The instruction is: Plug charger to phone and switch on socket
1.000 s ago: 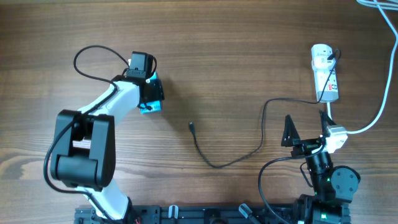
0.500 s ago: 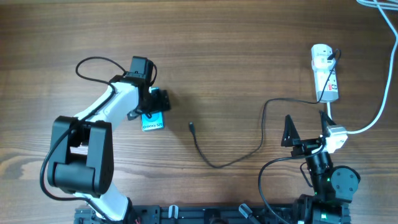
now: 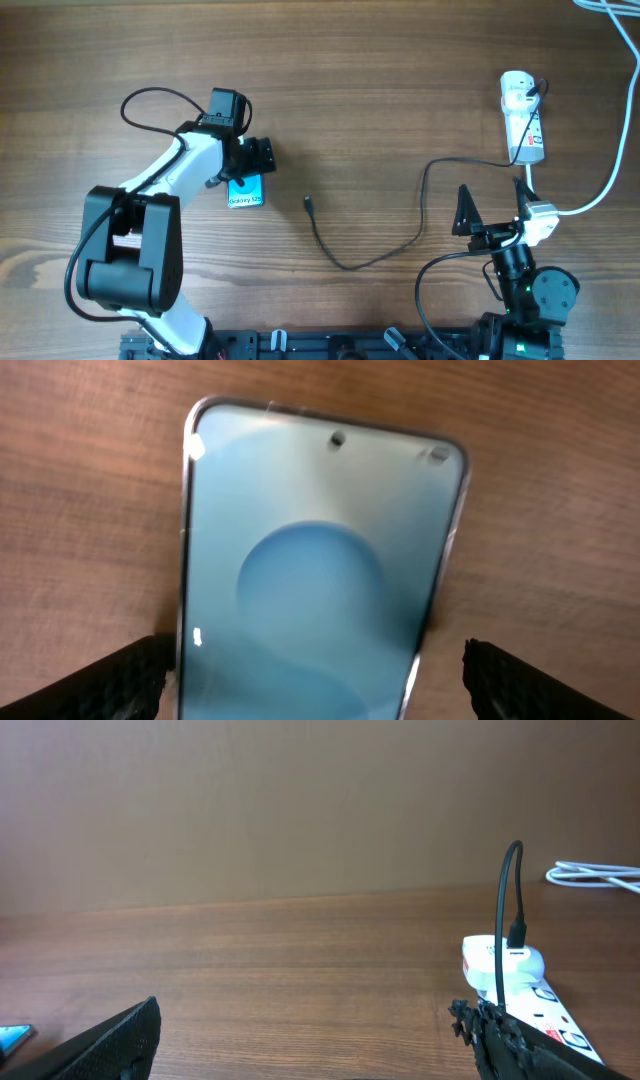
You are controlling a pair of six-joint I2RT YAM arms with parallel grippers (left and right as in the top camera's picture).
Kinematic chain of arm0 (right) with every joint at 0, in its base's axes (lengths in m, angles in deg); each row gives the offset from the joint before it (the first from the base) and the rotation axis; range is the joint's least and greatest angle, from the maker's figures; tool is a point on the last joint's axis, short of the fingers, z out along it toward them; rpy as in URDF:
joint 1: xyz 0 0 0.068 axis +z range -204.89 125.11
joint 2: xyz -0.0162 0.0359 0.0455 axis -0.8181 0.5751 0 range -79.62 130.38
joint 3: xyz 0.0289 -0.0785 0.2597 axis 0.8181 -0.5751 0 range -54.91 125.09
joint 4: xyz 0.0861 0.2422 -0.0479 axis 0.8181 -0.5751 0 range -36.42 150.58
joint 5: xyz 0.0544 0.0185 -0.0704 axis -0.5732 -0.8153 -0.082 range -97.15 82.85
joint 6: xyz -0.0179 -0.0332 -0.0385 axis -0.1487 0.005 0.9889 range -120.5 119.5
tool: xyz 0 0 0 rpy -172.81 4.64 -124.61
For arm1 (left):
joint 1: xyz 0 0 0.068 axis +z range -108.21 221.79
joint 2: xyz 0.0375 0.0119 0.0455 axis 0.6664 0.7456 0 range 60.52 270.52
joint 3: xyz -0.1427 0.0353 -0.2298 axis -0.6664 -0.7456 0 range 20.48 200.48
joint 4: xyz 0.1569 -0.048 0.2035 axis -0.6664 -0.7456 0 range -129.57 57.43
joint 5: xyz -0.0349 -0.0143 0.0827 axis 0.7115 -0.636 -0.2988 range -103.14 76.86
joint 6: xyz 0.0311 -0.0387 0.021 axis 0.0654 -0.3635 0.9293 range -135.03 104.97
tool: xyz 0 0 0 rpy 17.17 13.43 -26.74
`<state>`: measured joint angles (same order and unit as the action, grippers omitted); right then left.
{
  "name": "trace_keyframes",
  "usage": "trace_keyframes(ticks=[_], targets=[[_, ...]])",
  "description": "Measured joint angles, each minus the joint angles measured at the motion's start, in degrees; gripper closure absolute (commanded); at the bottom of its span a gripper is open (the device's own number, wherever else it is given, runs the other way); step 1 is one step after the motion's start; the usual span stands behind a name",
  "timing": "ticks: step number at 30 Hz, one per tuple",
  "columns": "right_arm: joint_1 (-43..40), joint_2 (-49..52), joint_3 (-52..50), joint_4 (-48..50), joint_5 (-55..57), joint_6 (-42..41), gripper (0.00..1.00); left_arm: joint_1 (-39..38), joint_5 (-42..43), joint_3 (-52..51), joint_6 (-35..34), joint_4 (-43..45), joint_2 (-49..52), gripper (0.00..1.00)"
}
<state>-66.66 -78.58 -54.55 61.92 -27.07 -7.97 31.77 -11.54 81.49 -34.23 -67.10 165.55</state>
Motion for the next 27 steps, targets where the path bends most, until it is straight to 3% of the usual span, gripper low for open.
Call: trace_keyframes(ticks=[13, 18, 27], targets=[[0.0, 0.0, 0.0, 0.0, 0.0, 0.0, 0.00, -0.1, -0.5, -1.0, 0.0, 0.0, -0.6, 0.01], [0.0, 0.0, 0.0, 0.0, 0.0, 0.0, 0.00, -0.2, -1.8, -1.2, 0.0, -0.2, -0.6, 0.07], [0.0, 0.0, 0.0, 0.0, 0.0, 0.0, 0.00, -0.9, -5.9, -2.0, 4.2, 1.8, -0.4, 0.00]])
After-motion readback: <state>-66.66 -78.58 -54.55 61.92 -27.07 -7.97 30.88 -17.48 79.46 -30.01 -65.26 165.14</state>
